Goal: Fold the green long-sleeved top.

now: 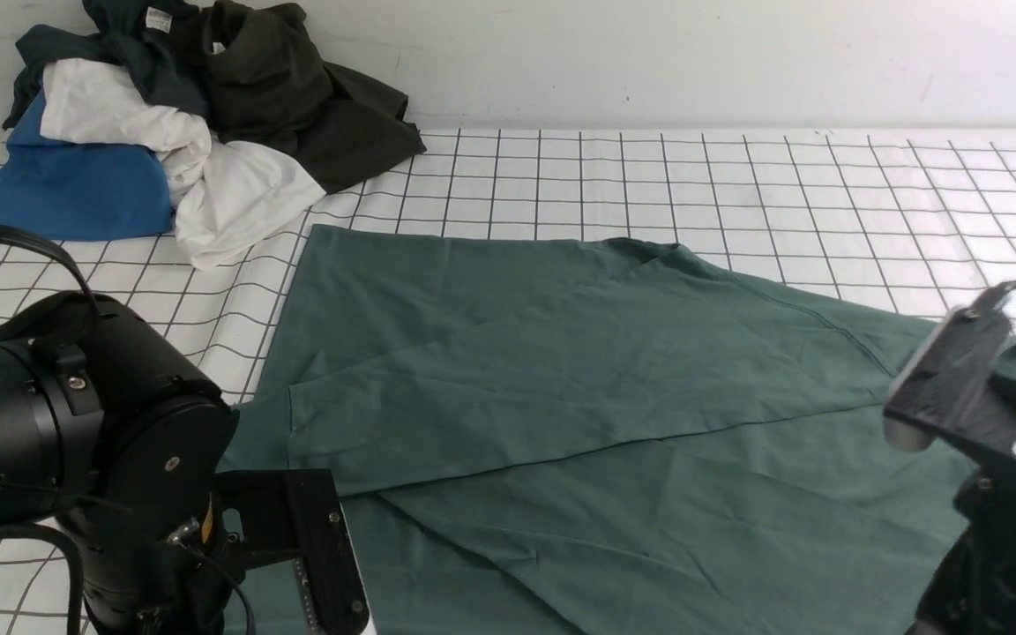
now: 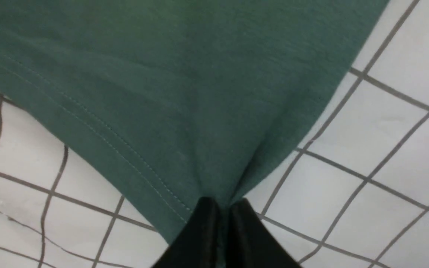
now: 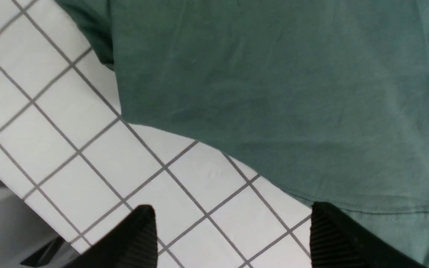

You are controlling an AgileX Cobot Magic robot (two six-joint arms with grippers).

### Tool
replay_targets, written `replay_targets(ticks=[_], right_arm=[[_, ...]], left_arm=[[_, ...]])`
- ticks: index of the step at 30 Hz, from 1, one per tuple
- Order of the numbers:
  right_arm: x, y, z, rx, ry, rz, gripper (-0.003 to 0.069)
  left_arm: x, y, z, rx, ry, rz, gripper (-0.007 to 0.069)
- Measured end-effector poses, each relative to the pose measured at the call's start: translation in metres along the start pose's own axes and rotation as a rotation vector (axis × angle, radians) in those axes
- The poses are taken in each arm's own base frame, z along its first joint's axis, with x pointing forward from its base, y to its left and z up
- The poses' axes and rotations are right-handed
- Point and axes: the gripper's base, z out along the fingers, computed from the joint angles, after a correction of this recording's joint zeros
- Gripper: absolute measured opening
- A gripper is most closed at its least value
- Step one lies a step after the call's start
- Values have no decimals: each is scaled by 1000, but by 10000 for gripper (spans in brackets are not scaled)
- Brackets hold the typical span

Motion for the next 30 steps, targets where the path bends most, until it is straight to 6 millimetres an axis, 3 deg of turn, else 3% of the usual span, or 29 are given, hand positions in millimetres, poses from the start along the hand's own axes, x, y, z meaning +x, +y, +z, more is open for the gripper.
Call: replay_targets(ticks=[1, 7, 11, 15, 18, 21, 30], right_arm=[[0, 0, 0, 0, 0, 0, 518], [-18, -13, 50, -70, 133, -62, 531], [-22, -18, 71, -89, 191, -67, 526], [-18, -20, 80, -78, 212, -75, 505], [2, -17, 96, -47, 272, -88, 481], [10, -19, 104, 11, 265, -98, 475], [6, -30, 105, 146, 203, -174, 467]], left_arm=[[0, 0, 0, 0, -1, 0, 6], [0, 0, 0, 5, -4, -4, 6], [-1, -2, 0, 19, -12, -12, 6], [-2, -3, 0, 34, -21, -5, 6], [-4, -3, 0, 38, -44, 0, 6], [-5, -4, 0, 41, -60, -5, 6], [-7, -3, 0, 35, -76, -1, 6]])
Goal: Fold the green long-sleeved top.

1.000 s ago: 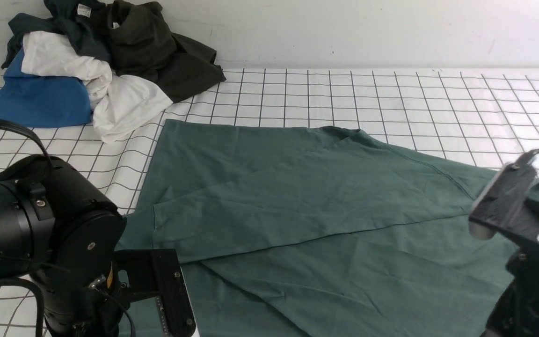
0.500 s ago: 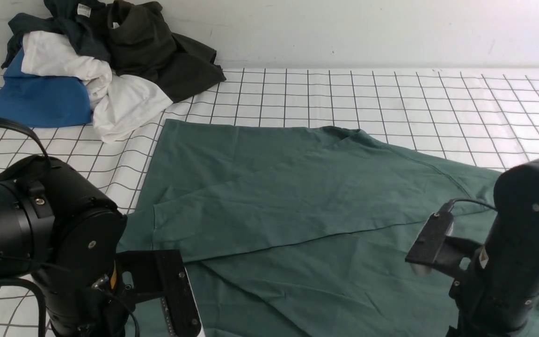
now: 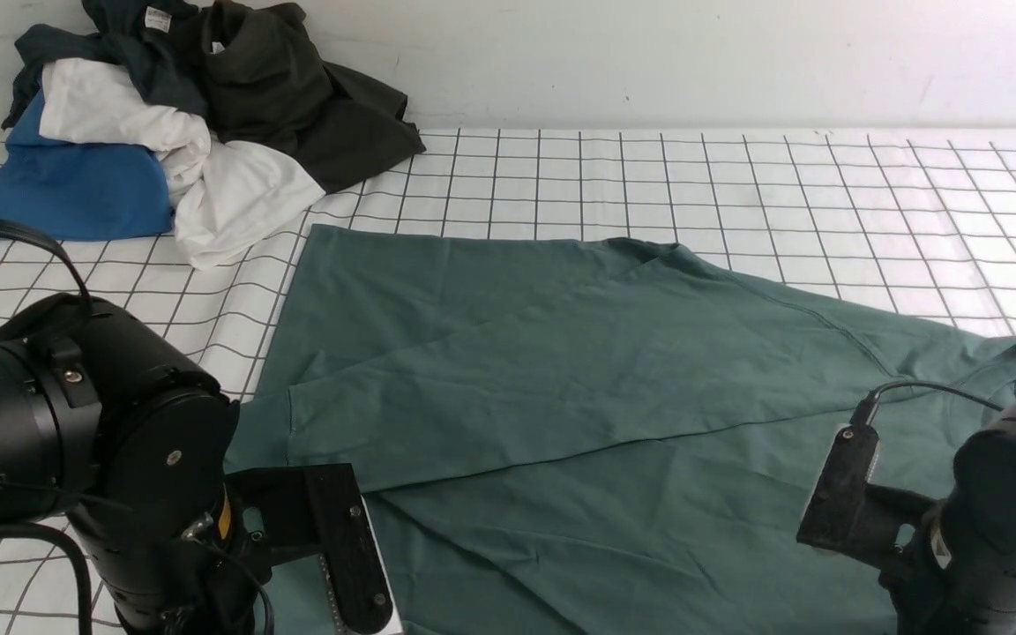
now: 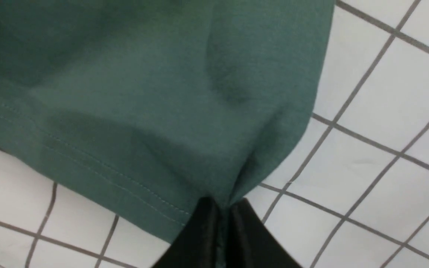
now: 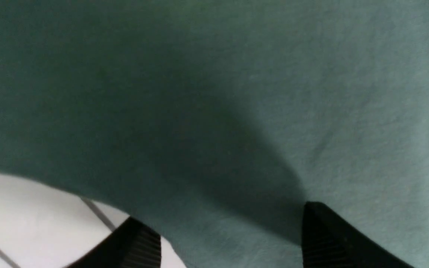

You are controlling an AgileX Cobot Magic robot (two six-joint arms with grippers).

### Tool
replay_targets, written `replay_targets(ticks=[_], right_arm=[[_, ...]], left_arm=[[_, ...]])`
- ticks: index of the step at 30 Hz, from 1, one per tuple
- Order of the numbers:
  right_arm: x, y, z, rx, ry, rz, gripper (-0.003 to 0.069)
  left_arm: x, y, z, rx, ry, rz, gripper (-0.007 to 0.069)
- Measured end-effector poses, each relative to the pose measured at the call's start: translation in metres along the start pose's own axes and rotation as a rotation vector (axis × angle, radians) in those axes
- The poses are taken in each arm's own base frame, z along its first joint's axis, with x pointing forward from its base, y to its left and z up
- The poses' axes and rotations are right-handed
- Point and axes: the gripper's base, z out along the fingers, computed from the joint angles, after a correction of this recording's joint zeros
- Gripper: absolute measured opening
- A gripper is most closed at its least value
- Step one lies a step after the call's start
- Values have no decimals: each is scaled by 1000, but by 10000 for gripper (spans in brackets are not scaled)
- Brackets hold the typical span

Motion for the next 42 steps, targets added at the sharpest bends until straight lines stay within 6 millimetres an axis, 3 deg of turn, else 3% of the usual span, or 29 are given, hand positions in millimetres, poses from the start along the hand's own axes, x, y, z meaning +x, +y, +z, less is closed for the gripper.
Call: replay_targets(ticks=[6, 11, 12, 16, 19, 23, 30, 34, 42], right_arm=[[0, -1, 0, 9, 3, -1, 337], [1, -1, 0, 8, 7, 3, 52], [1, -1, -1, 10, 10, 1, 26], [1, -5, -10, 32, 3, -5, 11], [-5, -16, -30, 68, -18, -24, 11], [-7, -33, -45, 70, -42, -9, 11], [-10, -83, -84, 45, -157, 73, 11], [-20, -117, -94, 21, -204, 101, 11], [-44, -163, -86, 13, -207, 133, 11]], left_arm=[[0, 0, 0, 1, 0, -2, 6], [0, 1, 0, 2, -1, -5, 6], [1, 1, 0, 4, -2, -17, 6], [6, 8, 1, 8, 3, -72, 6], [14, 24, -5, 0, -5, -153, 6], [14, 43, -20, -39, -55, -206, 6], [4, 90, -67, -180, -205, -234, 16], [-21, 126, -85, -240, -253, -212, 16], [-62, 182, -80, -266, -264, -184, 16]])
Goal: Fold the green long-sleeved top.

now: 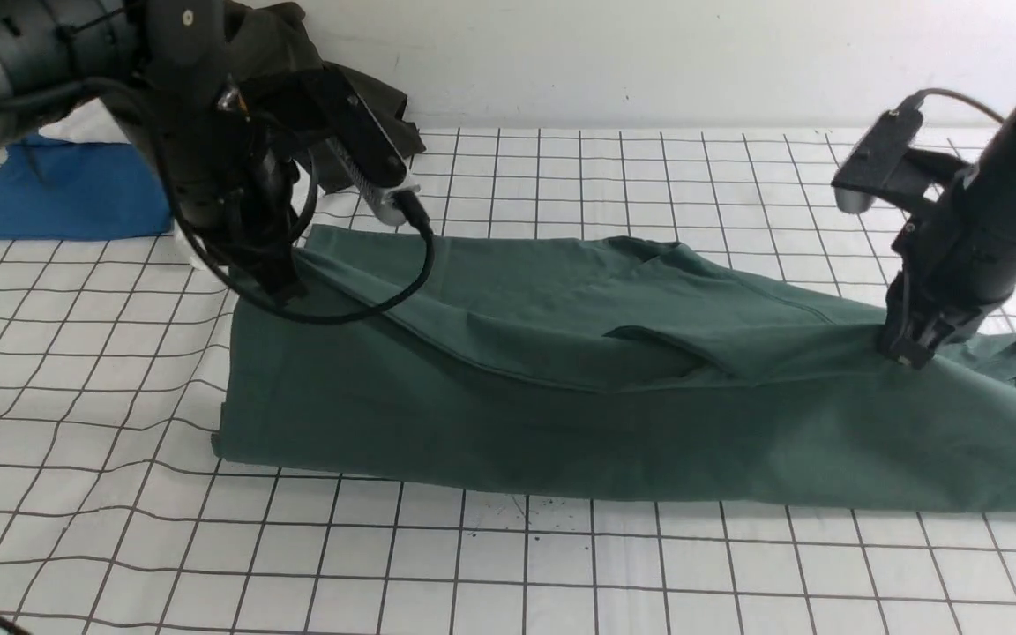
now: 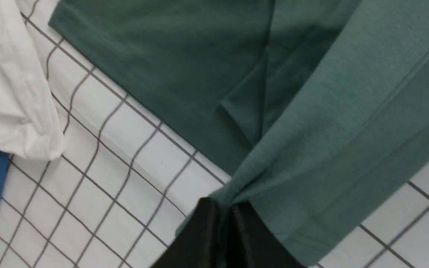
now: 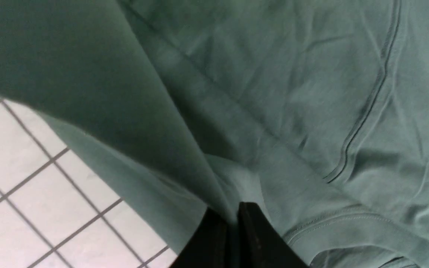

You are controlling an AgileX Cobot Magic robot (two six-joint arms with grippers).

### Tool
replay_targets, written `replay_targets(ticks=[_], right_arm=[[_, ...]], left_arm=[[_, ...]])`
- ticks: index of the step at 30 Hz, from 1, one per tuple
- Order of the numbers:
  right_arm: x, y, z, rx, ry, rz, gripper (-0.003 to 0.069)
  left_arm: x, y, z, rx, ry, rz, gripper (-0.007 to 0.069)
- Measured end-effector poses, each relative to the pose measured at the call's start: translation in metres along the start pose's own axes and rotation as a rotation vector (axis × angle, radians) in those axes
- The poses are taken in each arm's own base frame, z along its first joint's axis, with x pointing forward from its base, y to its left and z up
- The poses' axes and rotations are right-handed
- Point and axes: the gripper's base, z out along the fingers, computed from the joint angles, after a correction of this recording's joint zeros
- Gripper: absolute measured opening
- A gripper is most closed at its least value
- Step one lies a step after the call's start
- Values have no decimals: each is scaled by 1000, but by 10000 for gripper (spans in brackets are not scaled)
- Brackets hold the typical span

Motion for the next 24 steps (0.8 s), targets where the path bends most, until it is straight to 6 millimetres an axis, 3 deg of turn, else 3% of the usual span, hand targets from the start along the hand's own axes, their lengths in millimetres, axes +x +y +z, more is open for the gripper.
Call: replay_targets(ticks=[9, 16, 24], right_arm=[[-26, -45, 24, 29, -9, 14, 11], [-46, -79, 54, 53, -41, 36, 11], [-52, -93, 85, 42, -44, 66, 11]], left_arm=[[-13, 53, 36, -8, 6, -60, 16], [-16, 89, 78, 3, -33, -141, 16], [-21, 101, 113, 2, -71, -171, 16]])
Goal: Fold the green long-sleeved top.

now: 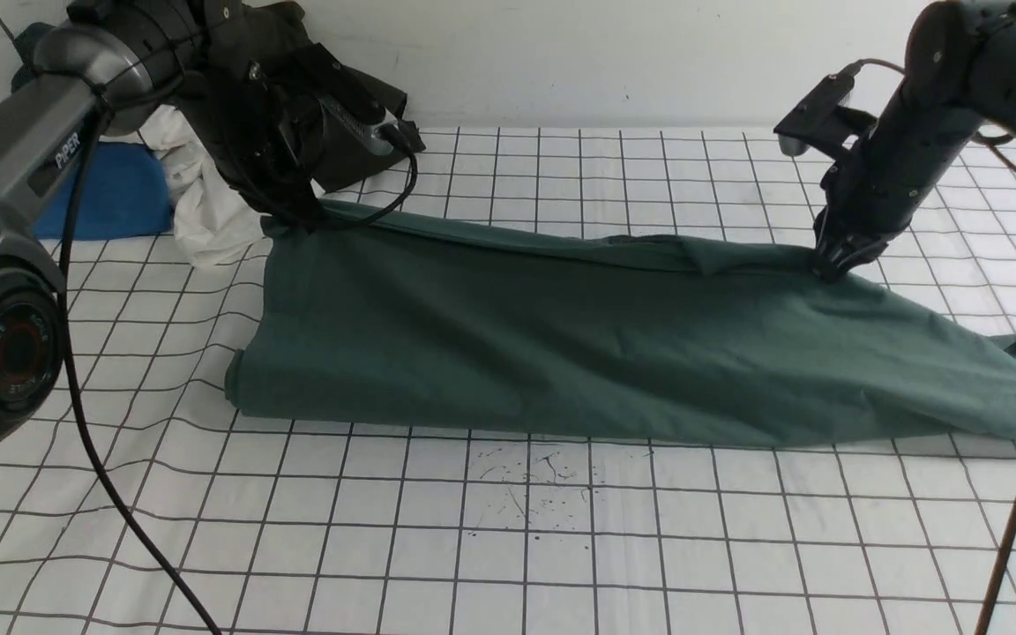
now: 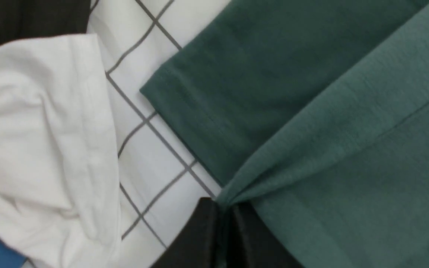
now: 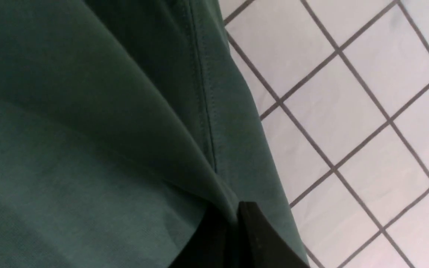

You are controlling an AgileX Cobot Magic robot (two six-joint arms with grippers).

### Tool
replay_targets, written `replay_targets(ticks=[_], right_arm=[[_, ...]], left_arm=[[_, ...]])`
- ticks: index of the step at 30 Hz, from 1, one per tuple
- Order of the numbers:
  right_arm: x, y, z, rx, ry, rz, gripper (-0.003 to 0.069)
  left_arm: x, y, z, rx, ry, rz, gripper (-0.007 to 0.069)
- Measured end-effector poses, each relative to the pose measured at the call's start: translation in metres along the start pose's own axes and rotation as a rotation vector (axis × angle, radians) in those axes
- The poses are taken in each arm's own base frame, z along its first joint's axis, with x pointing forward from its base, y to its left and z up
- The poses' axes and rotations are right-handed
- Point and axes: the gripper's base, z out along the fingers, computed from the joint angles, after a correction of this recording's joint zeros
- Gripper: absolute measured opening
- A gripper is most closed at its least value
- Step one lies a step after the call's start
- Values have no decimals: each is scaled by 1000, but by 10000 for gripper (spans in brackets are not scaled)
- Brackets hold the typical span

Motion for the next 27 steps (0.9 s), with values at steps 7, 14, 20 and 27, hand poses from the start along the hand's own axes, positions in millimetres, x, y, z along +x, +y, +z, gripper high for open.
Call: replay_targets(ticks=[7, 14, 20, 27], right_arm=[[-1, -4, 16, 19, -24, 61, 13], [-5, -9, 23, 62, -78, 120, 78], [-8, -18, 21, 126, -143, 244, 224], [-7, -17, 14, 112, -146, 391, 330]], left_arm=[[1, 2, 22, -11, -21, -10, 16], [6, 13, 33, -18, -77, -76, 38], [11, 29, 32, -49, -149, -160, 151], [15, 31, 18, -7, -128, -233, 386]])
